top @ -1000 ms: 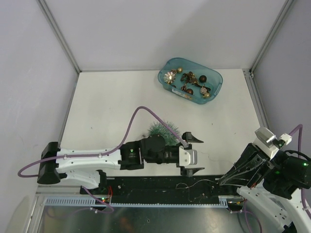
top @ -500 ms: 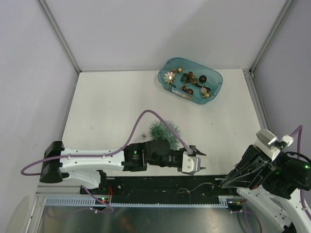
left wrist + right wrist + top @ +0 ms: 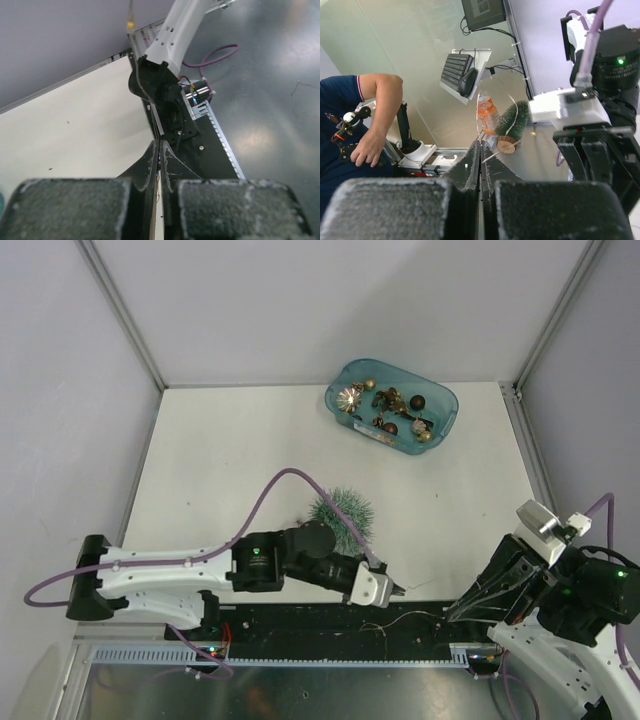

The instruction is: Decorate the small christmas tree

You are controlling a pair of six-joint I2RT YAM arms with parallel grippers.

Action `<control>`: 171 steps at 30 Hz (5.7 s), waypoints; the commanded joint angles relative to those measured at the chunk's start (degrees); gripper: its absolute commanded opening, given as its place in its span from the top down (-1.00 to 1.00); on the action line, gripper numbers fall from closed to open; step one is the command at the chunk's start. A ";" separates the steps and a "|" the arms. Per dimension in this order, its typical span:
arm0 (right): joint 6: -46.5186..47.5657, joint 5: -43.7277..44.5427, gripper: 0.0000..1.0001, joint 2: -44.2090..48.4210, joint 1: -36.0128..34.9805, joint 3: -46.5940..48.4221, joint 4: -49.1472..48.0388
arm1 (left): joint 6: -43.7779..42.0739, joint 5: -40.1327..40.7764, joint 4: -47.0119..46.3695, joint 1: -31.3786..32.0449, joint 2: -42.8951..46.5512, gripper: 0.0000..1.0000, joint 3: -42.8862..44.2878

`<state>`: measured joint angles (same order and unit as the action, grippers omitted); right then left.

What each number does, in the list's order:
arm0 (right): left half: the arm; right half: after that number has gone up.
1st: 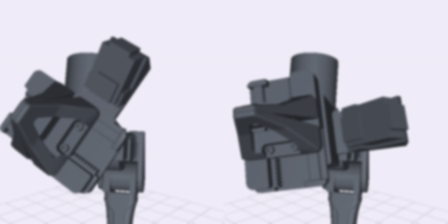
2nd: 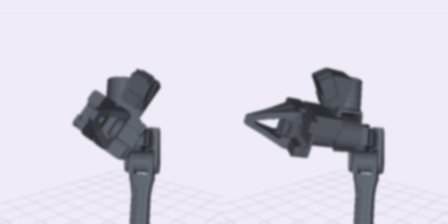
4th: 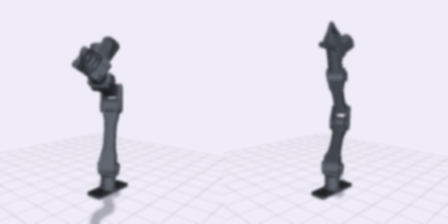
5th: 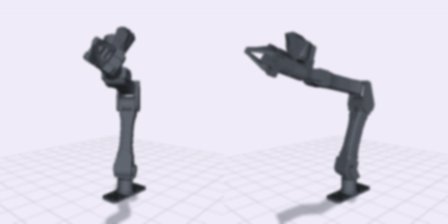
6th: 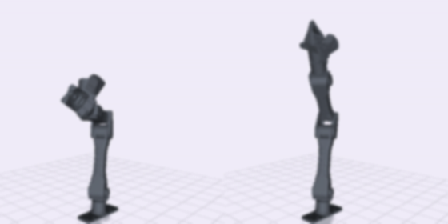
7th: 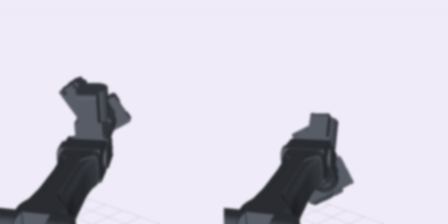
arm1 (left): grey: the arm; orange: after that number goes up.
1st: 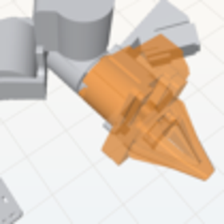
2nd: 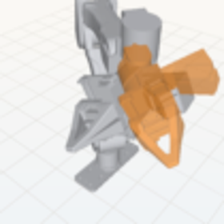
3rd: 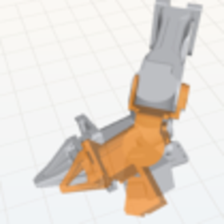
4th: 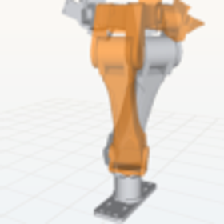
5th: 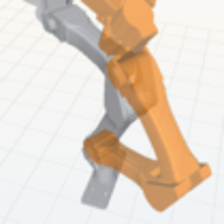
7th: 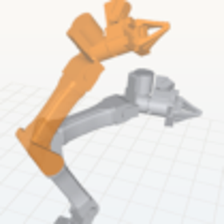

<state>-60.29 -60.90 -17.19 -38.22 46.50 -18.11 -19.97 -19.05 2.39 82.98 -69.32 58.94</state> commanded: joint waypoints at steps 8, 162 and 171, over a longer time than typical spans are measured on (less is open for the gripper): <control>-4.50 -0.14 1.00 -12.98 -1.24 0.34 -19.33 | -1.18 -8.00 9.37 -0.63 13.26 0.99 -3.03; 36.89 35.14 -0.98 -13.81 -2.95 14.14 49.77 | -4.00 14.55 -1.13 -14.25 53.55 0.99 -38.52; 28.07 31.91 -0.99 0.47 -2.93 0.53 48.70 | -2.29 13.92 -1.16 -16.36 54.80 0.99 -38.99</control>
<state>-27.53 -28.73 -21.43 -41.23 50.13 31.51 -24.01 -4.29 3.64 67.55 -15.44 20.36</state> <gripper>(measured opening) 0.992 0.008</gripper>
